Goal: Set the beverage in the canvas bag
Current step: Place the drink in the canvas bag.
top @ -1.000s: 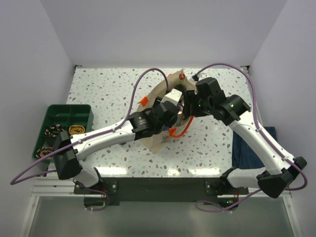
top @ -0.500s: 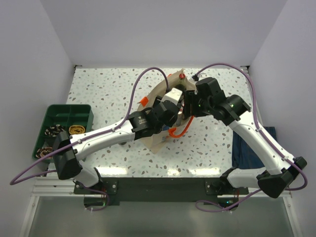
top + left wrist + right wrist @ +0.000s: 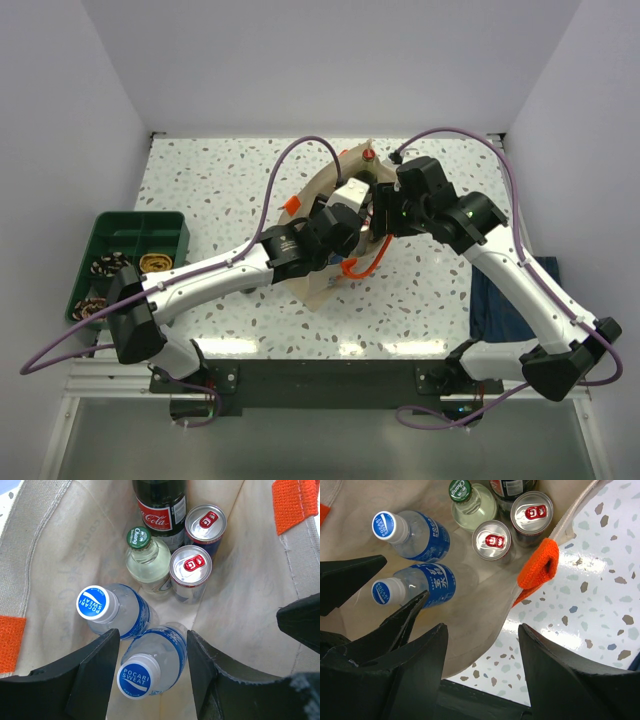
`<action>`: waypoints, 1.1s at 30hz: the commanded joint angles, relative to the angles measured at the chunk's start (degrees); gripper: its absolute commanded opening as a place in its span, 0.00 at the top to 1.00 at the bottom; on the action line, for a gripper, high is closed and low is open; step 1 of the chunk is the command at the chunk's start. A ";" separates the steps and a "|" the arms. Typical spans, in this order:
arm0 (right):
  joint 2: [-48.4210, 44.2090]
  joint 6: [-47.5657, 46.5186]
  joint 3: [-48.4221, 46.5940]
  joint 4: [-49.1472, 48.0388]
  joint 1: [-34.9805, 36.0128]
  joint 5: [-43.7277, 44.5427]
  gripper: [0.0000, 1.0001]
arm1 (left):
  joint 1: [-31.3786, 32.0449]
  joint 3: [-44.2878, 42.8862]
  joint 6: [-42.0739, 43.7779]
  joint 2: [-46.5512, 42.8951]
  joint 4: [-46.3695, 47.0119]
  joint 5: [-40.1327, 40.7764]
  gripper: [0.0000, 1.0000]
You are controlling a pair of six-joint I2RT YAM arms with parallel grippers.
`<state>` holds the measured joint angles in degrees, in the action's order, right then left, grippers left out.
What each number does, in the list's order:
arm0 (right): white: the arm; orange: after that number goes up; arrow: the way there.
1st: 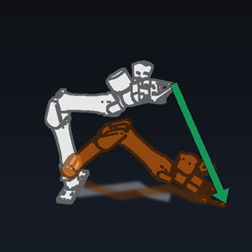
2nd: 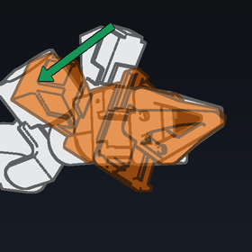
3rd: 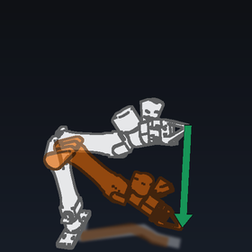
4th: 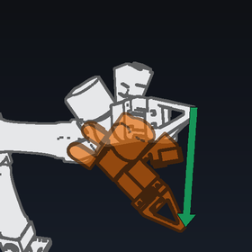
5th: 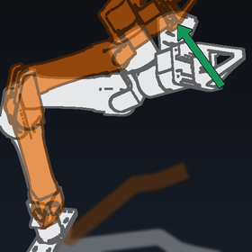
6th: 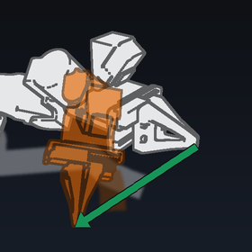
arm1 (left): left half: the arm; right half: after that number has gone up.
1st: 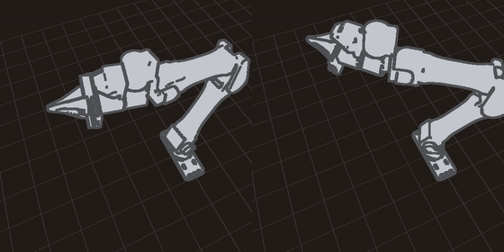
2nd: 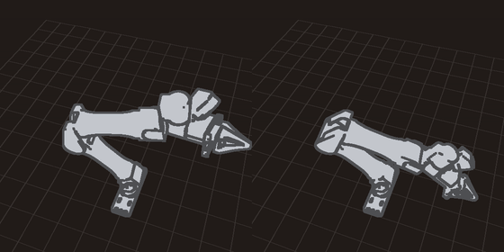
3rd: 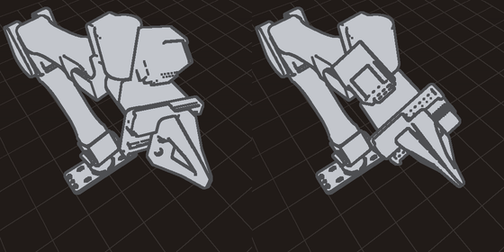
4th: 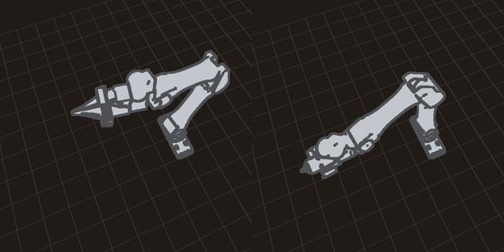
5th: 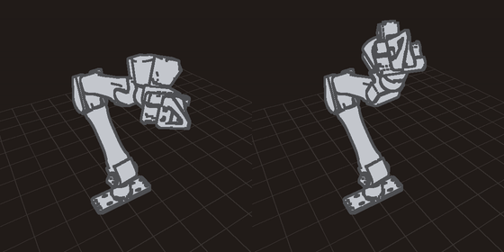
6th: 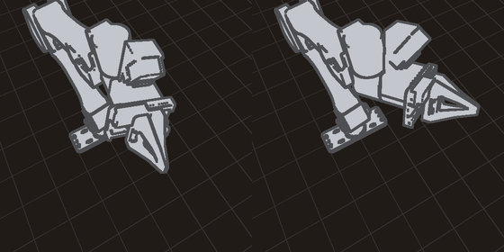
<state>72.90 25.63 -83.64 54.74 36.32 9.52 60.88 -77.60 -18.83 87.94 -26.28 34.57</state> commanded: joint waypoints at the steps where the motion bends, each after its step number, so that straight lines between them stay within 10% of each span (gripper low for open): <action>1: 0.13 -0.75 -1.18 -1.83 -0.10 0.59 0.37 | 0.29 -2.47 0.99 -2.07 0.44 1.12 0.39; 33: 1.10 -0.93 -1.71 -1.92 -0.10 0.50 0.37 | 0.29 -2.55 1.51 -1.37 0.27 0.59 0.41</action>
<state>73.89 25.45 -83.64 54.37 36.32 9.52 60.88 -77.71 -18.39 87.94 -26.30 34.57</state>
